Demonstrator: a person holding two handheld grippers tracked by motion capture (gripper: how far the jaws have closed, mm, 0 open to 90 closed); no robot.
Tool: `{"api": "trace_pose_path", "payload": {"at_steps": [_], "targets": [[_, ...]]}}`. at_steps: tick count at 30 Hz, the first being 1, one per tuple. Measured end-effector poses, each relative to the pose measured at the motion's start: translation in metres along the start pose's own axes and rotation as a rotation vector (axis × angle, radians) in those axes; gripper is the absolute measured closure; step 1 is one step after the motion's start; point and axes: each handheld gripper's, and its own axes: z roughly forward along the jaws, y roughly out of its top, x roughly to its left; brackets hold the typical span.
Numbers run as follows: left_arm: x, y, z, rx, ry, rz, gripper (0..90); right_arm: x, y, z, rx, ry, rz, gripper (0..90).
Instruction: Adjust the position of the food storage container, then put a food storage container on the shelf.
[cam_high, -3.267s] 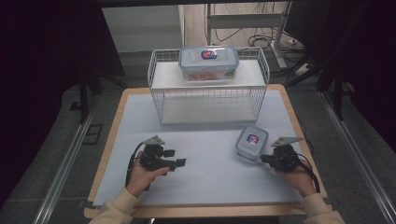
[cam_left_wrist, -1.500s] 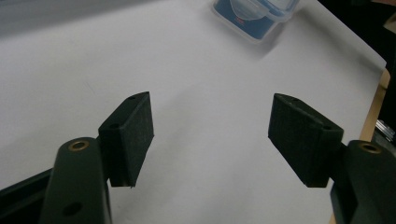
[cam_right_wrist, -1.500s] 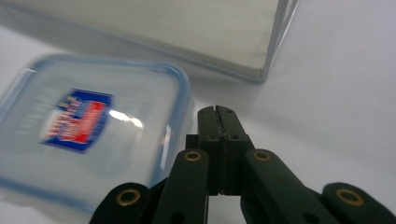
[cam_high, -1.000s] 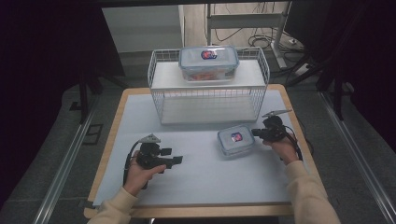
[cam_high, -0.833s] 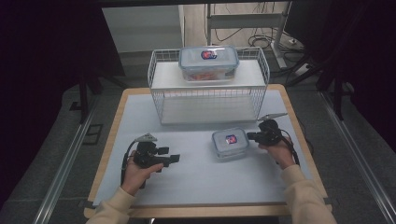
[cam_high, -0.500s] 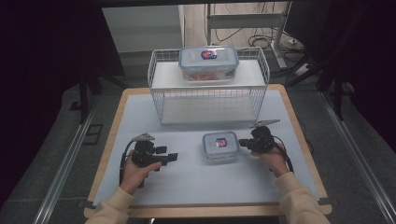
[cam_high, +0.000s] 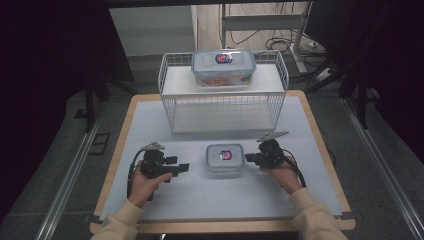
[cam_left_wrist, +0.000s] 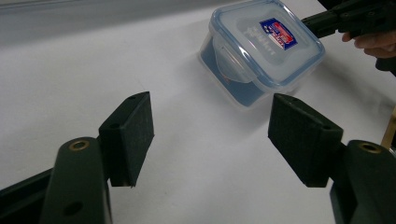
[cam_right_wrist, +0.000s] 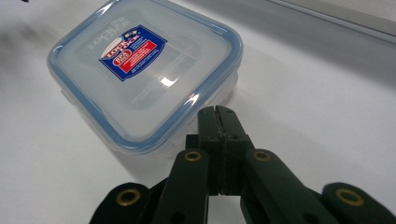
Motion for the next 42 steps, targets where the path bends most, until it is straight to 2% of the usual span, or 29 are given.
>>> {"api": "trace_pose_path", "payload": {"at_steps": [8,11,13,15,17,18,19,20,21,23,25,29,32,34,38,42], "targets": [[0.002,0.001,0.002,0.007,0.004,-0.013,30.6,0.004,0.0,0.0,-0.013,0.008,-0.019,89.5],[0.004,0.003,0.004,0.009,0.004,-0.039,29.6,0.004,-0.001,-0.007,-0.045,0.004,-0.013,88.8],[0.004,0.006,0.009,0.028,0.023,-0.043,26.0,0.002,-0.001,-0.011,-0.058,0.006,0.0,82.2],[0.002,0.012,0.013,0.03,0.025,-0.054,22.4,0.0,-0.002,-0.014,-0.07,0.016,0.013,73.6],[0.0,0.019,0.02,0.035,0.003,-0.07,20.7,-0.002,-0.002,-0.016,-0.084,0.029,0.034,59.1],[0.0,0.019,0.02,0.035,0.003,-0.07,19.1,-0.002,-0.002,-0.016,-0.084,0.029,0.034,59.1],[-0.003,0.025,0.028,0.045,-0.024,-0.094,18.2,-0.004,-0.002,-0.017,-0.092,0.067,0.064,51.7],[-0.004,0.027,0.033,0.056,-0.035,-0.1,17.5,-0.005,-0.002,-0.017,-0.094,0.083,0.079,48.6],[-0.005,0.03,0.039,0.07,-0.043,-0.107,16.4,-0.005,-0.002,-0.017,-0.094,0.091,0.09,45.6],[-0.005,0.032,0.05,0.076,-0.086,-0.157,15.4,-0.005,-0.002,-0.017,-0.089,0.085,0.097,41.6],[-0.003,0.035,0.06,0.107,-0.116,-0.18,13.3,-0.006,-0.002,-0.018,-0.093,0.087,0.108,39.8],[0.0,0.037,0.074,0.117,-0.157,-0.227,12.3,-0.007,-0.002,-0.02,-0.094,0.089,0.117,39.0],[0.0,0.039,0.081,0.135,-0.173,-0.231,12.2,-0.008,-0.002,-0.019,-0.09,0.089,0.121,38.7],[-0.001,0.04,0.086,0.137,-0.198,-0.248,12.6,-0.008,-0.003,-0.018,-0.088,0.088,0.123,38.6],[-0.002,0.039,0.093,0.177,-0.225,-0.255,12.4,-0.009,-0.003,-0.016,-0.087,0.084,0.127,38.7],[-0.002,0.038,0.094,0.188,-0.229,-0.248,14.9,-0.01,-0.004,-0.015,-0.081,0.08,0.132,38.6]]}}
